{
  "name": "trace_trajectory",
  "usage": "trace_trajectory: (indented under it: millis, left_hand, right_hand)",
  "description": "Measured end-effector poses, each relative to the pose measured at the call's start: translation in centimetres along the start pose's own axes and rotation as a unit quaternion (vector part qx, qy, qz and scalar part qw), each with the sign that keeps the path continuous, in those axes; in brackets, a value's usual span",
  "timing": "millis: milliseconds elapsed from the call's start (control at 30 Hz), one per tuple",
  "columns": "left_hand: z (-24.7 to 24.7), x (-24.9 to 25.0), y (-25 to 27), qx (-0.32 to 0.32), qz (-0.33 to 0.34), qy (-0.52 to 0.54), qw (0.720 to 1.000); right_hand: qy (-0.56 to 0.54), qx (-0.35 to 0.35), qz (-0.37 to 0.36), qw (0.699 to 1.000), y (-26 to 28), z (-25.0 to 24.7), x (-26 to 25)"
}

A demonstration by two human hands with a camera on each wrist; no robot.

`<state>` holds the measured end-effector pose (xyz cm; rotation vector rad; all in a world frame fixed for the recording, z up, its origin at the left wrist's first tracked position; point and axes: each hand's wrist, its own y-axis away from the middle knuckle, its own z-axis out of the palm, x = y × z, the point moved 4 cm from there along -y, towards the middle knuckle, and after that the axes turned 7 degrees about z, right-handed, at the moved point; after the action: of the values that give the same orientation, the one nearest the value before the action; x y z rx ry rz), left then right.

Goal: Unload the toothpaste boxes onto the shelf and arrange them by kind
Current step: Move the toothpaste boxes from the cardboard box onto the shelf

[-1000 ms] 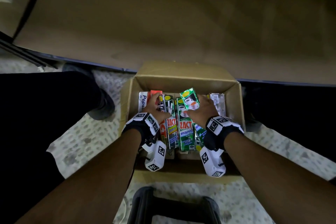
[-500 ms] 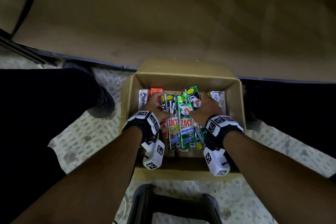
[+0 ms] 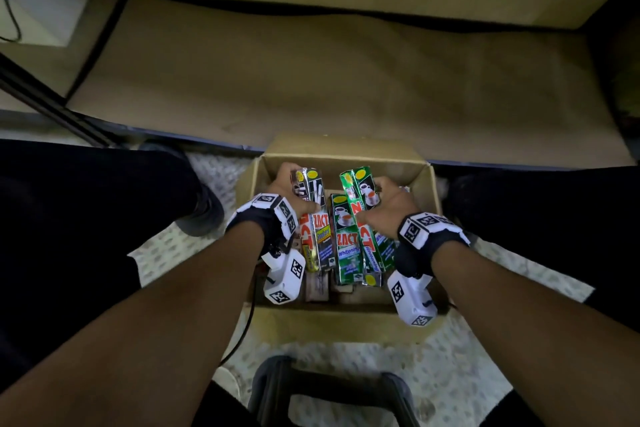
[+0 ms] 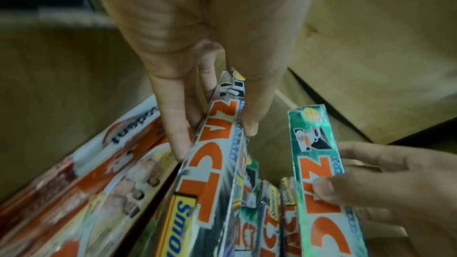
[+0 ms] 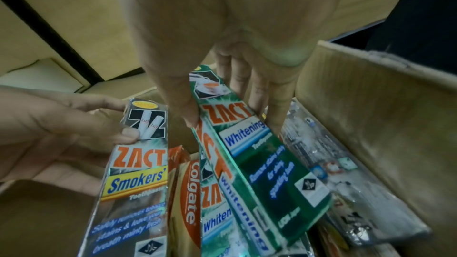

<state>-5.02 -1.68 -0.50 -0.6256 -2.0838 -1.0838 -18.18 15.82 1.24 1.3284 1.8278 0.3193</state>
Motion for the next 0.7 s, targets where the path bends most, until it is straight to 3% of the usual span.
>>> trace_trajectory:
  millis: [333, 700]
  left_hand:
    - [-3.0, 5.7, 5.5, 0.019, 0.061, 0.011, 0.998]
    - [-7.3, 14.4, 13.9, 0.088, 0.197, -0.002, 0.976]
  right_hand:
    - [0.008, 0.05, -0.044, 0.998, 5.1, -3.9, -1.7]
    - [0.003, 0.155, -0.118, 0.981, 14.5, -10.6, -6.1]
